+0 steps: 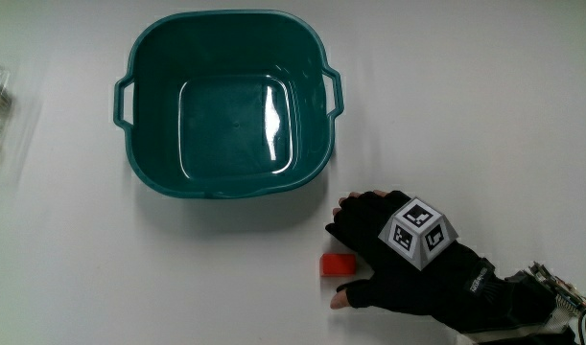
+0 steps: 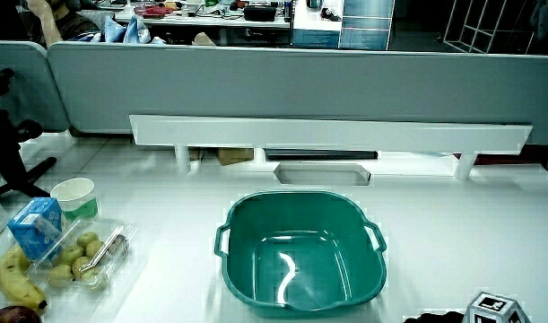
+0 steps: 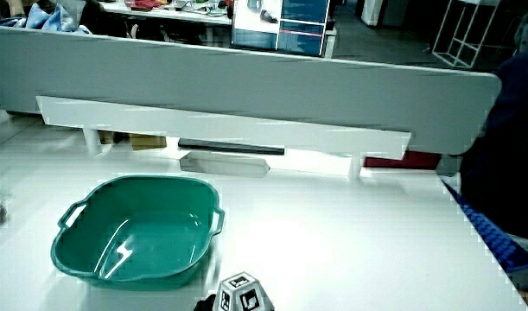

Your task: Pick red block

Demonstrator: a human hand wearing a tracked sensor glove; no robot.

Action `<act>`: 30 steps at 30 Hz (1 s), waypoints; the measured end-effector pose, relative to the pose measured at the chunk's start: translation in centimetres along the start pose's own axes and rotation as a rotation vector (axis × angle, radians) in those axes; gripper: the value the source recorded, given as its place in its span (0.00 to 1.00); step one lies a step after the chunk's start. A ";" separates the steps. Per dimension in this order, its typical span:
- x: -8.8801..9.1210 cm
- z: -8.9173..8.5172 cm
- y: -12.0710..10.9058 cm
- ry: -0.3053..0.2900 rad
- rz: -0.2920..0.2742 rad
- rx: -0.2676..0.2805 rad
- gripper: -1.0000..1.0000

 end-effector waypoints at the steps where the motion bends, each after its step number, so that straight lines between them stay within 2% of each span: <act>1: -0.1 0.1 0.0 -0.003 0.002 0.002 0.62; 8: -0.2 0.1 0.0 -0.015 0.015 0.035 0.70; 17: -0.2 -0.2 0.1 0.000 0.026 0.048 0.80; 19: -0.4 0.0 0.0 -0.003 0.032 0.064 0.82; 30: -0.5 -0.1 0.2 -0.008 0.049 0.055 0.94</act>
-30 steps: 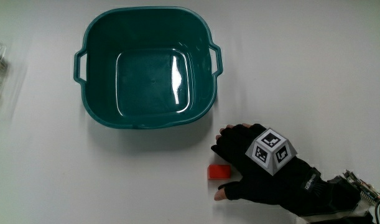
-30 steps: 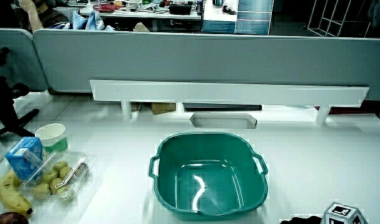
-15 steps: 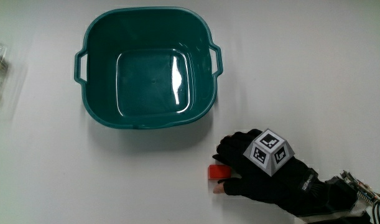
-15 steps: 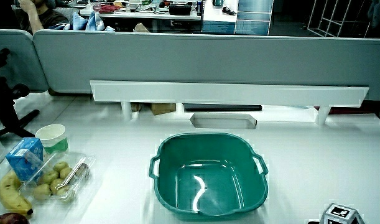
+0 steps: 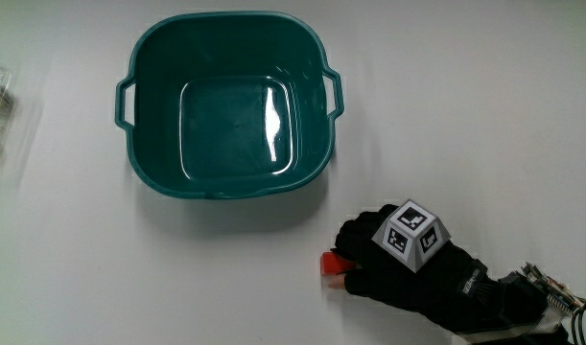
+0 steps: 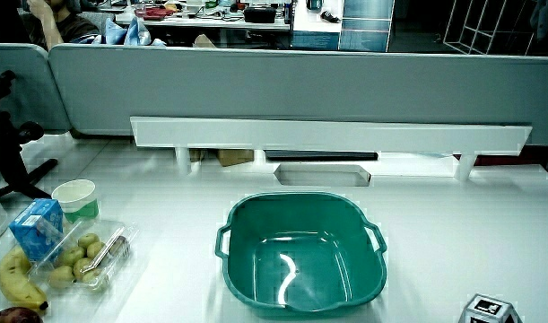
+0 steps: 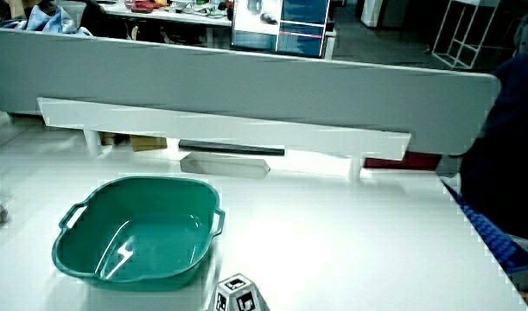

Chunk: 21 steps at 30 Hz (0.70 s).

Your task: Pick red block

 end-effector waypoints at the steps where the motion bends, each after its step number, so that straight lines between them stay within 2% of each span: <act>1: 0.0 -0.1 0.0 -0.008 0.004 0.006 0.96; 5: -0.2 0.0 -0.1 -0.017 0.011 0.014 1.00; 9: -0.2 0.1 -0.2 -0.019 0.024 0.023 1.00; 16: -0.5 1.6 -0.8 -0.024 0.038 0.046 1.00; 21: -0.6 3.0 -1.4 -0.022 0.042 0.083 1.00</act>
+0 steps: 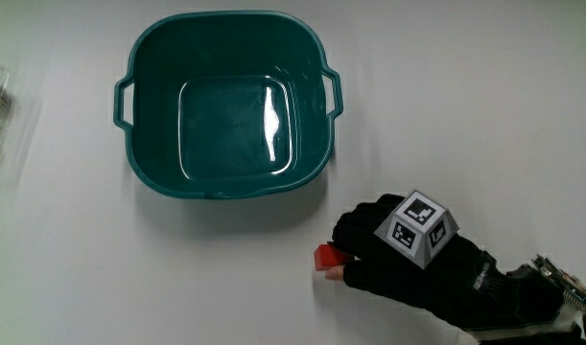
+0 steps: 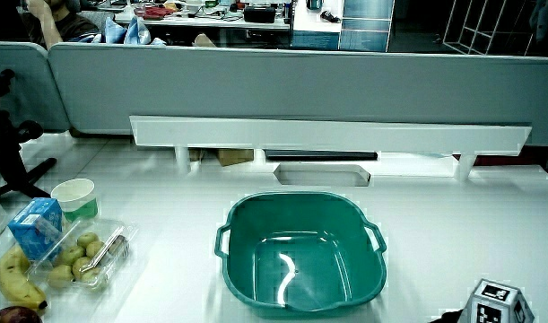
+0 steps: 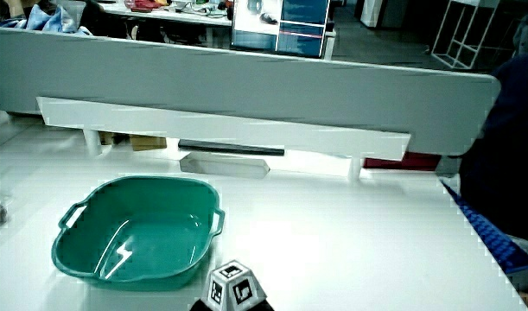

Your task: Pick red block

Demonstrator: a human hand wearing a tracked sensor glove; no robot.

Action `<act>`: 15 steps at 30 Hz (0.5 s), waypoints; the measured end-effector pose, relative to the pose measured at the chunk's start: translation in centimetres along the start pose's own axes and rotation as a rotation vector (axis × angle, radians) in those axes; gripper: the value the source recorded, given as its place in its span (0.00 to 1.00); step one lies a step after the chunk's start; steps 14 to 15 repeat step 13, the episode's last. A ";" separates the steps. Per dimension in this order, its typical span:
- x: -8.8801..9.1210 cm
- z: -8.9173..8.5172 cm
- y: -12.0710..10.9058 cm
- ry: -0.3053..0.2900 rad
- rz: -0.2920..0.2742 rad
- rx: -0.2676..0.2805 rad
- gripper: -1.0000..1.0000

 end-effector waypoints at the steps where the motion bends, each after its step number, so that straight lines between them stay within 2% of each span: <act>1: 0.0 0.3 -0.1 -0.006 0.004 0.005 1.00; 2: 0.0 0.7 -0.2 -0.021 -0.001 0.029 1.00; 13: 0.1 4.5 -0.1 -0.019 0.000 0.101 1.00; 15: 0.1 4.5 -0.1 -0.019 0.000 0.101 1.00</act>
